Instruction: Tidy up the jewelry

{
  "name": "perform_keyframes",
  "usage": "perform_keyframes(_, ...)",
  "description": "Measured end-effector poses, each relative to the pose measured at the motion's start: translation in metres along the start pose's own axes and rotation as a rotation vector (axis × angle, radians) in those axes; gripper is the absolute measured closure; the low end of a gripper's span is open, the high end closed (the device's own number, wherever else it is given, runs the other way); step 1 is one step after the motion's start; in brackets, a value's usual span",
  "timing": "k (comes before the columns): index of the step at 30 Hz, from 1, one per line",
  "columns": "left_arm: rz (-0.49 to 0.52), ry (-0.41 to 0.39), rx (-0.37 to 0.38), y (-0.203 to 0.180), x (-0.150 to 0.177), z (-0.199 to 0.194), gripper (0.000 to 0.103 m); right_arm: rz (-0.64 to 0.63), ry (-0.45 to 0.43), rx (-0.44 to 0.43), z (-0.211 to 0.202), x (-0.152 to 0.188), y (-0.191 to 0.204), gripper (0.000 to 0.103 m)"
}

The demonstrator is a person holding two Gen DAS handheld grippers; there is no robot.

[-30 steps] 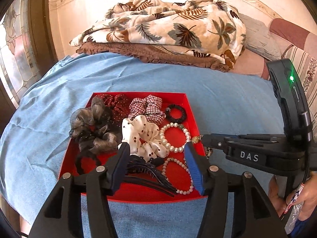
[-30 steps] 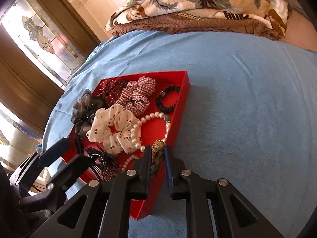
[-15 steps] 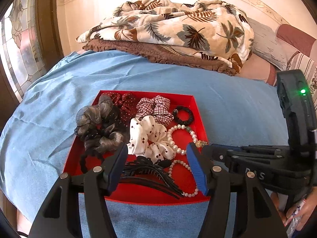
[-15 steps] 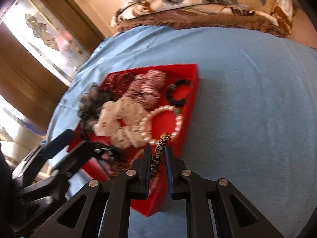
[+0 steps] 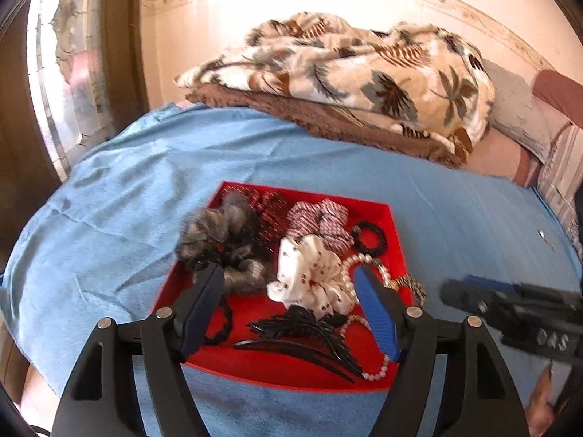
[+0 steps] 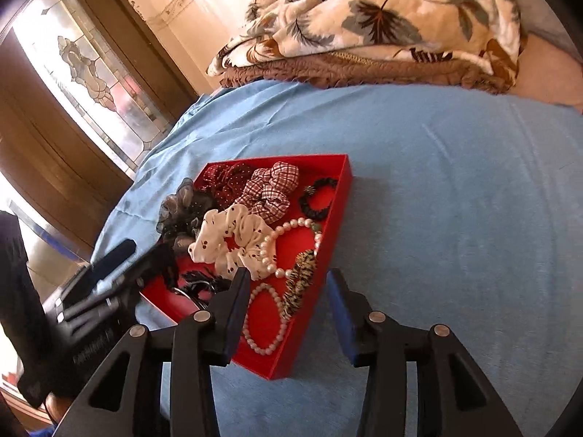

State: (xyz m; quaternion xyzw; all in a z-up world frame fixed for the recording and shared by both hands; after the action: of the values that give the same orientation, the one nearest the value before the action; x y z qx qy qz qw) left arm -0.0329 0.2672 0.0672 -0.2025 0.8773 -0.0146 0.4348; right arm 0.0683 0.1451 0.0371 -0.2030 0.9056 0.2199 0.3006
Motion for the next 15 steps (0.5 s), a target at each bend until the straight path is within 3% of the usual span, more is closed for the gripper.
perform_keyframes(5,0.001,-0.112,-0.054,0.005,-0.008,-0.013,0.015,-0.056,-0.015,0.045,-0.014,0.009,0.004,0.053)
perform_keyframes(9,-0.006,-0.186,-0.077,0.007,-0.014,-0.024,0.009,-0.083,-0.025,0.079,-0.023,0.015,0.007,0.045)
perform_keyframes(15,-0.027,-0.314,-0.107,0.012,-0.023,-0.044,0.0,-0.101,-0.037,0.114,-0.036,0.024,0.007,0.043)
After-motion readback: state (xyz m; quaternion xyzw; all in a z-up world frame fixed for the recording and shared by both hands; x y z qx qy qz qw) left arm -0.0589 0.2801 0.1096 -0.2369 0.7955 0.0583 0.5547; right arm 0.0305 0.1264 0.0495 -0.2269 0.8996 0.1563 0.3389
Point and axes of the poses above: each gripper's, at about its wrist camera, not at the fingertips, and z roughly the way its jaws point, y to its left, x to its underside, the point moved 7 cm from there along z, roughly the way its jaws point, and after that the axes turned 14 degrees about -z, right-handed, at the moved point
